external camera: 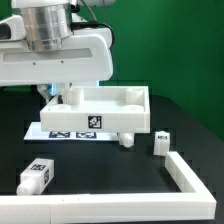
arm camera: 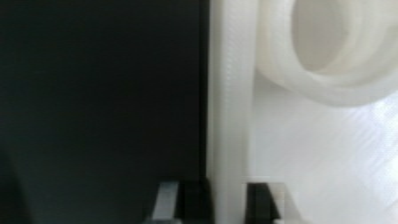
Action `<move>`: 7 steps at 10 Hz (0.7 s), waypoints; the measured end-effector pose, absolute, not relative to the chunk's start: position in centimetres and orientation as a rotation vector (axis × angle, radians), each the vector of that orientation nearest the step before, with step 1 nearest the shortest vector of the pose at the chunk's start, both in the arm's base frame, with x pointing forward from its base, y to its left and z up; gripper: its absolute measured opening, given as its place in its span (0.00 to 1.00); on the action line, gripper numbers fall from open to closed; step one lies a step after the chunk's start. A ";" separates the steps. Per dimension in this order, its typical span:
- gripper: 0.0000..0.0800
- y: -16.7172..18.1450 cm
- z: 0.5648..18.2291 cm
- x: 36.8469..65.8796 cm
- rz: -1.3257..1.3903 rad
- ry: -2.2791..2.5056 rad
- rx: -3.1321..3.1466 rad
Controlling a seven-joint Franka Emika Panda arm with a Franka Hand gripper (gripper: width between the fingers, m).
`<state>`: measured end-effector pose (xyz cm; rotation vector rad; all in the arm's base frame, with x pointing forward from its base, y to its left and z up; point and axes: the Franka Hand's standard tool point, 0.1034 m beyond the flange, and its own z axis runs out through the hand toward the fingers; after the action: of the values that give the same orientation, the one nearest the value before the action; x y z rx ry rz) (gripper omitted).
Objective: Assemble one leg
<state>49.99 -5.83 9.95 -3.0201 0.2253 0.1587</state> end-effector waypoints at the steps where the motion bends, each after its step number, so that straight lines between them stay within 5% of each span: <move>1: 0.07 -5.0 9.0 51.7 0.139 0.135 -3.041; 3: 0.07 -2.7 6.0 53.5 0.055 -0.190 -3.058; 7: 0.07 -2.7 5.7 53.2 0.068 -0.191 -3.055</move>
Offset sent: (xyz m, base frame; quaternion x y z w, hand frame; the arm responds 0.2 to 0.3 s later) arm 0.0000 0.0000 0.0000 0.0000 0.0000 0.0000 1.0000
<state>53.21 -2.70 5.69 -3.0548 -0.1915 0.0679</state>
